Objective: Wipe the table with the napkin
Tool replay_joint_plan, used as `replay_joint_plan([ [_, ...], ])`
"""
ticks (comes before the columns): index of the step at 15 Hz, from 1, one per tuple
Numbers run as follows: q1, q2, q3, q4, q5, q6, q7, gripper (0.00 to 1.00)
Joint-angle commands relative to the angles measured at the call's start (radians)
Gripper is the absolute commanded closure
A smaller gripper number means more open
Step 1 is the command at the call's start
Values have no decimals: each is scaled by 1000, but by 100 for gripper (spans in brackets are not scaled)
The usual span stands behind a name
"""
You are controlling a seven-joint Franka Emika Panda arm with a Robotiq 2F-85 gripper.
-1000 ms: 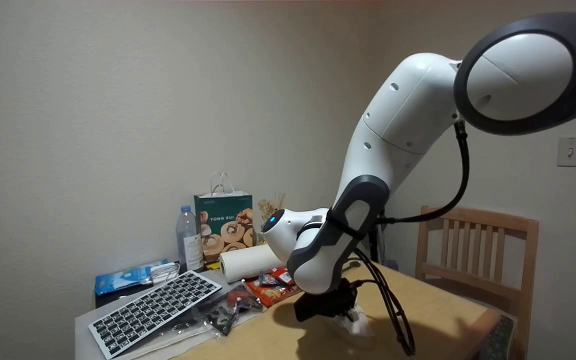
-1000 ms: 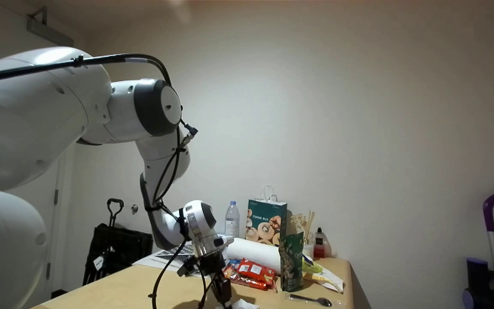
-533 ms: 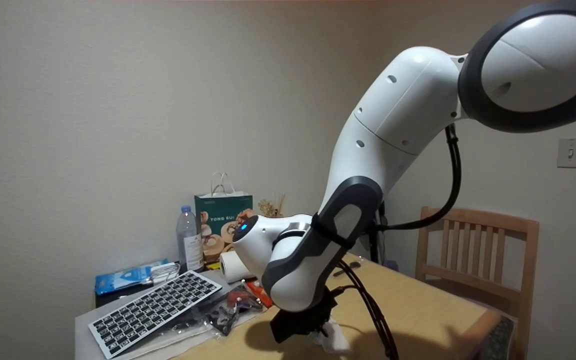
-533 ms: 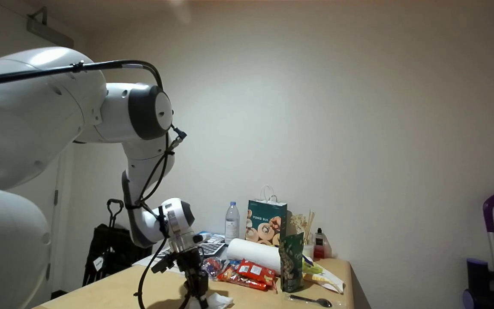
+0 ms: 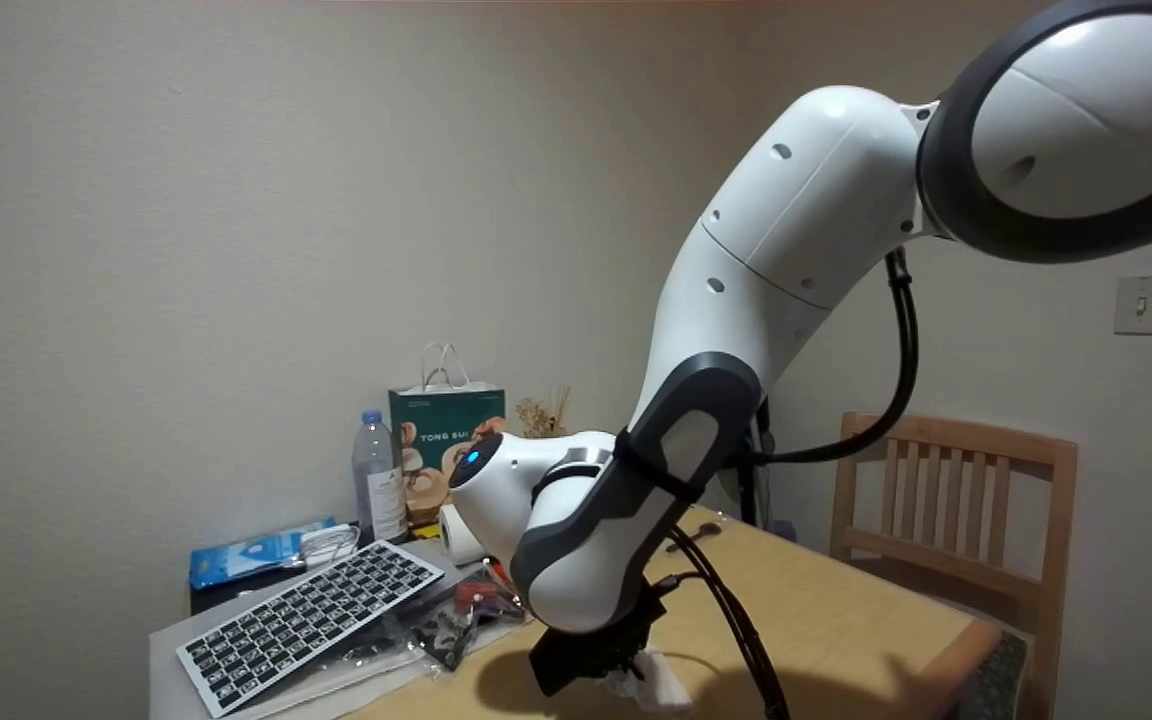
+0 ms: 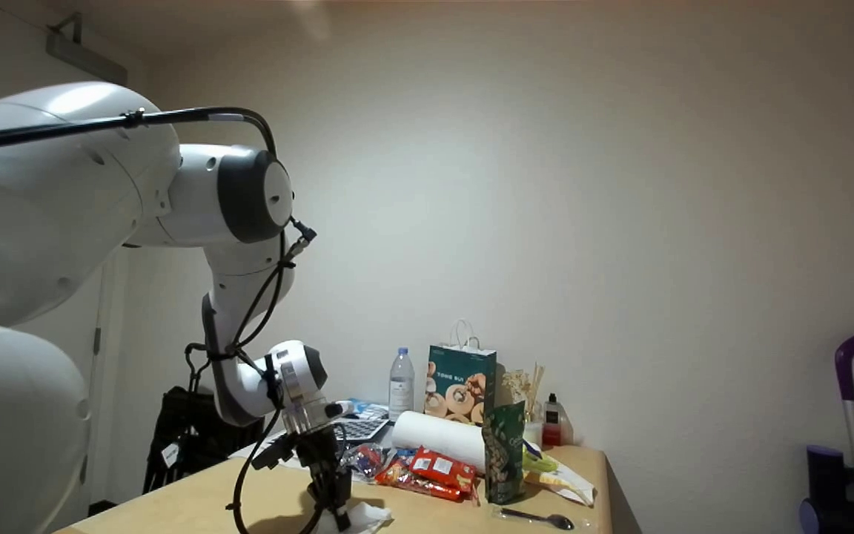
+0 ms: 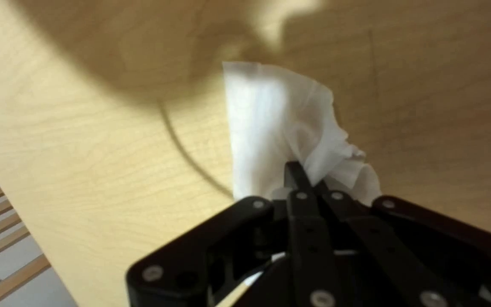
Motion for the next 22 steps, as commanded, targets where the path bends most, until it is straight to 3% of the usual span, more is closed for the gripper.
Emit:
replay_joint_plan([
  [1, 30, 17, 30, 21, -23, -8, -59, 100],
  [4, 81, 25, 54, 30, -65, -17, -116, 100],
  [9, 105, 15, 55, 31, -60, -18, -73, 100],
  [18, 0, 20, -67, -17, -42, 7, 188, 100],
  [19, 9, 24, -48, 14, -63, -10, 137, 99],
  [22, -18, 25, -57, 12, -60, -9, 157, 99],
])
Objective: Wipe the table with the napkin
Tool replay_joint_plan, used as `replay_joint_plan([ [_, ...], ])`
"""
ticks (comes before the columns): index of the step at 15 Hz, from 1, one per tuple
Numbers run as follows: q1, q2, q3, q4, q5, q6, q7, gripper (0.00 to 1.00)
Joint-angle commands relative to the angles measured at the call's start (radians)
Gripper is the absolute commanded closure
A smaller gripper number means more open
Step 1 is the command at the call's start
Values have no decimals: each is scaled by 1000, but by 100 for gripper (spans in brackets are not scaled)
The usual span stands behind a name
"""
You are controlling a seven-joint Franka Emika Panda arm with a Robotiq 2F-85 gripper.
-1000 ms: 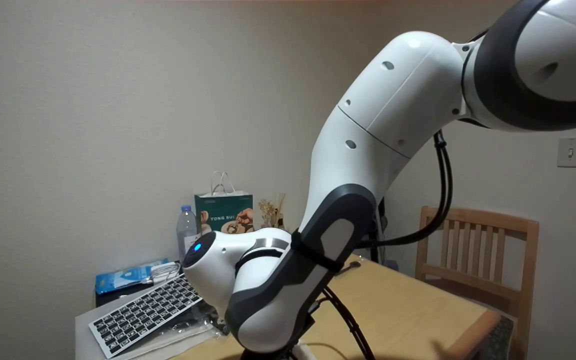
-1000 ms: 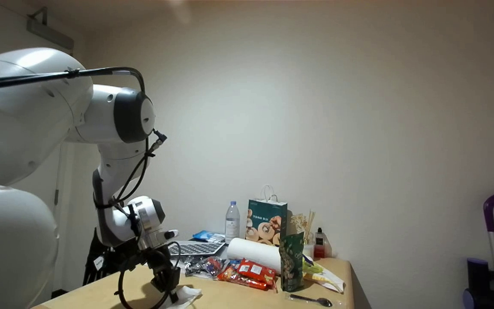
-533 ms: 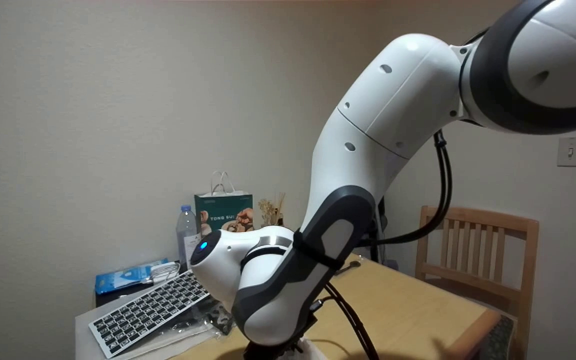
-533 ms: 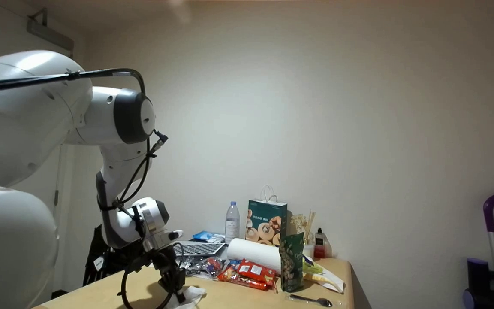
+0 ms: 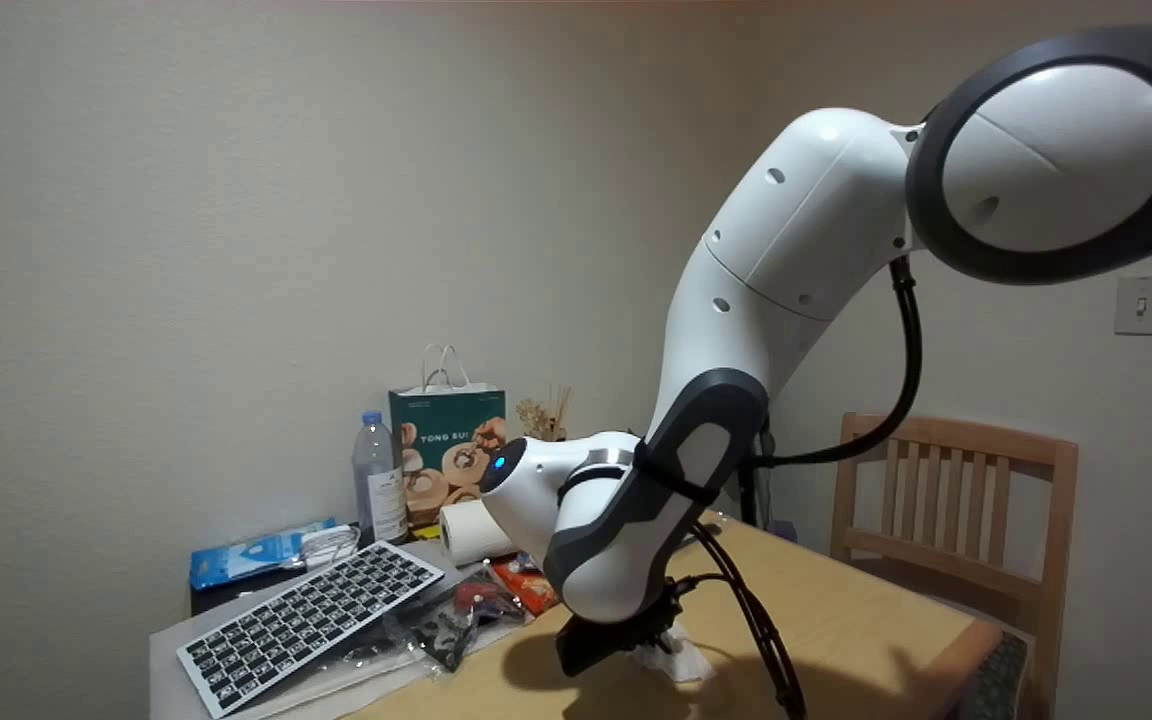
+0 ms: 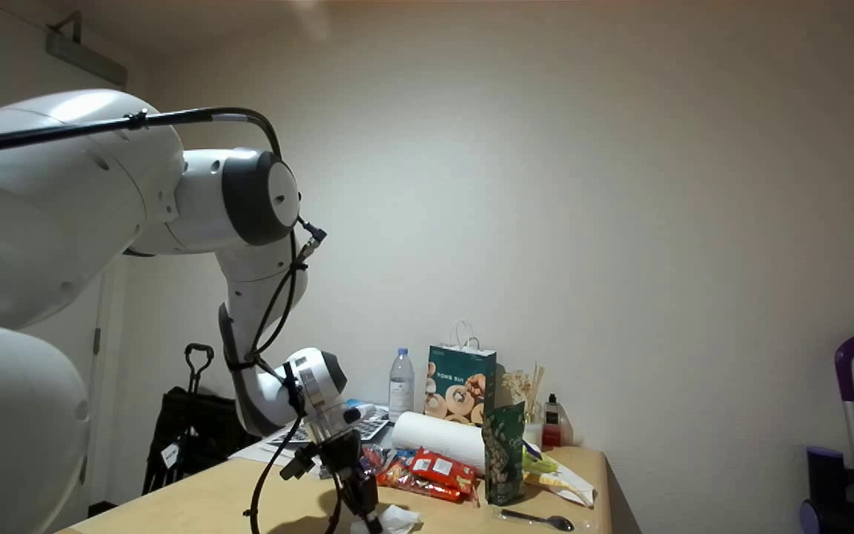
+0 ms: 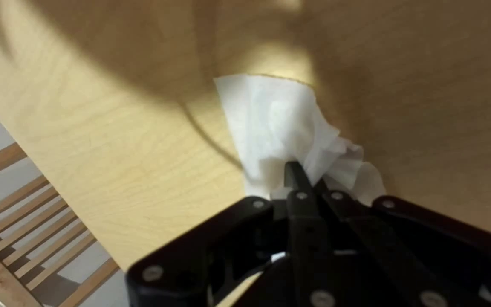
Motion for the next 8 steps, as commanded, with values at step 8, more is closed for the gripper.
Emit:
replay_joint_plan([
  [8, -137, 19, -5, 20, 117, -10, 2, 100],
])
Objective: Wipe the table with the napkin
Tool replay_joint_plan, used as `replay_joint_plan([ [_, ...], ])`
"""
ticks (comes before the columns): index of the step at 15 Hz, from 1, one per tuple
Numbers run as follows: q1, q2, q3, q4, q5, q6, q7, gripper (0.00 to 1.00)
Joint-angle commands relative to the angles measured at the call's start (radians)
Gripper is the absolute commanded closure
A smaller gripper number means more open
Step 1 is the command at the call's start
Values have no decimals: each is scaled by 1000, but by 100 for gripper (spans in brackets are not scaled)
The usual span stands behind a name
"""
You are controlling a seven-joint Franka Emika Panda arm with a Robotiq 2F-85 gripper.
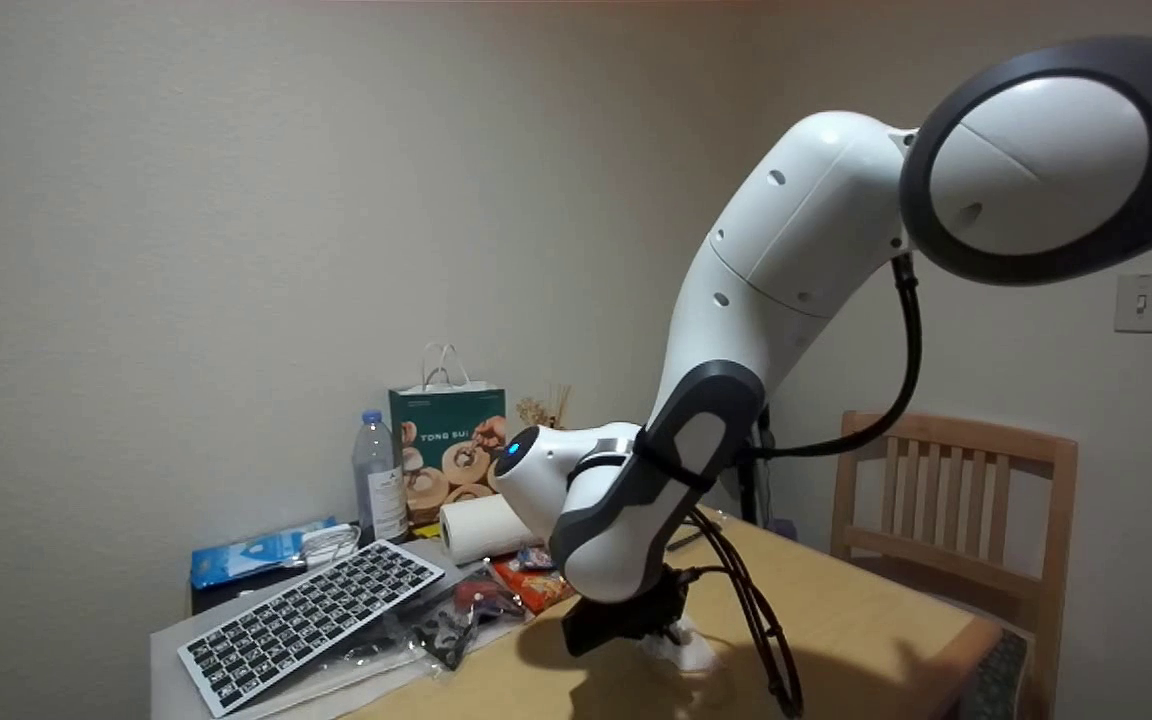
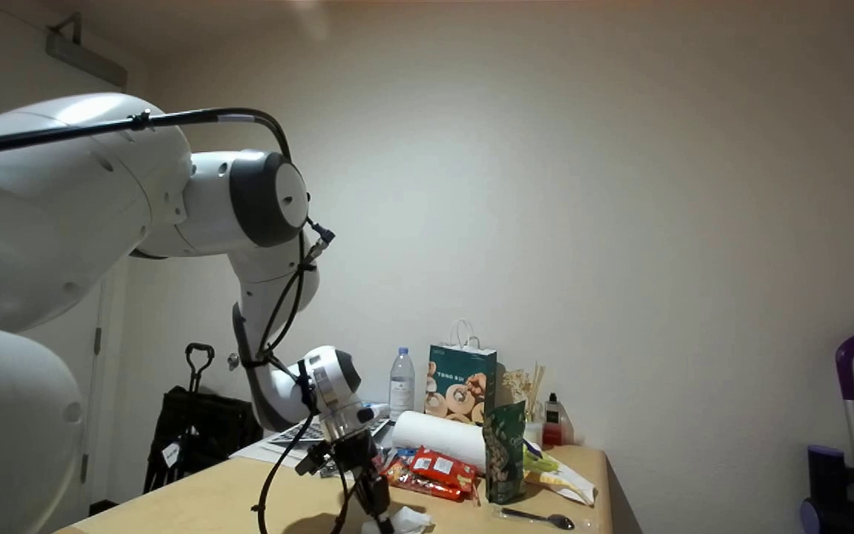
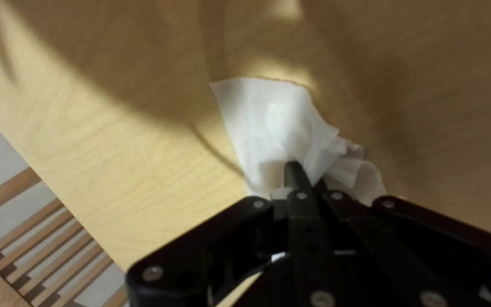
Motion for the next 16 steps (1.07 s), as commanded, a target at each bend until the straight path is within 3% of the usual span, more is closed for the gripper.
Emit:
replay_joint_plan([
  [1, -123, 10, -19, -10, 82, 17, 4, 100],
  [3, -177, 18, -37, 7, 128, 6, 16, 100],
  [4, -135, 4, -34, 6, 85, -3, -1, 99],
  [6, -182, 5, -44, 6, 101, -1, -3, 99],
  [10, -178, 5, -43, 7, 104, -1, -3, 99],
  [12, -201, 32, -40, 53, 134, -26, -11, 100],
  [16, -314, 105, -49, 209, 271, -122, -23, 100],
])
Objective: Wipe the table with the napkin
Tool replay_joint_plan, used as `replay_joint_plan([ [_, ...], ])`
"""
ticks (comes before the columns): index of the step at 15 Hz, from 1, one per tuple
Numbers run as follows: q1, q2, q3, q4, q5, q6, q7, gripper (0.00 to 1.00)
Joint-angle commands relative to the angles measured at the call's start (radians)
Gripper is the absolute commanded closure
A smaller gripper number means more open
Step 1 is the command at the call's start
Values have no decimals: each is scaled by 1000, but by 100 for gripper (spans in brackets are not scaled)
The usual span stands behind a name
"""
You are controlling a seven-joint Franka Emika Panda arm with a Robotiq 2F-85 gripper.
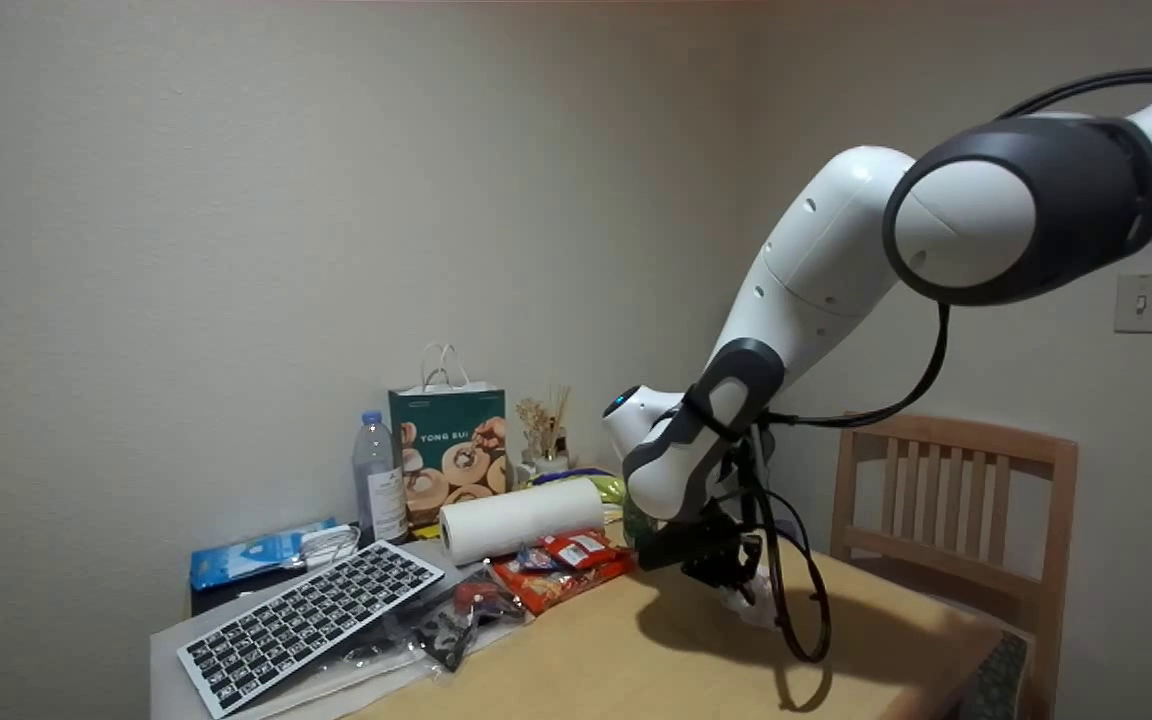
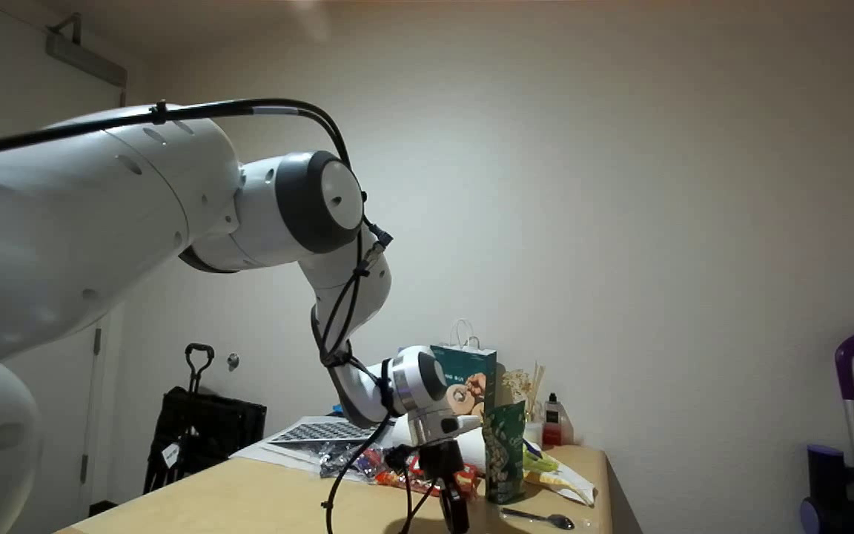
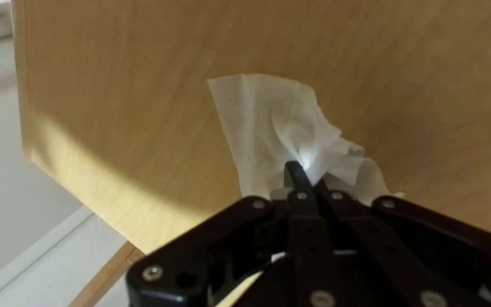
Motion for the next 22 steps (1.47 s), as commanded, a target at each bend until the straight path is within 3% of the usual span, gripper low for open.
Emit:
replay_joint_plan([
  [1, -107, 80, -4, 157, 124, -99, -13, 100],
  [2, -56, 39, -12, 77, 68, -47, -4, 99],
  [4, -102, 67, -16, 131, 100, -67, -8, 99],
  [9, -116, 93, -16, 180, 121, -85, 6, 100],
  [15, -218, 142, -57, 303, 230, -151, 83, 100],
  [17, -234, 145, -75, 307, 232, -234, 102, 100],
  [22, -237, 118, -50, 260, 195, -444, 5, 100],
])
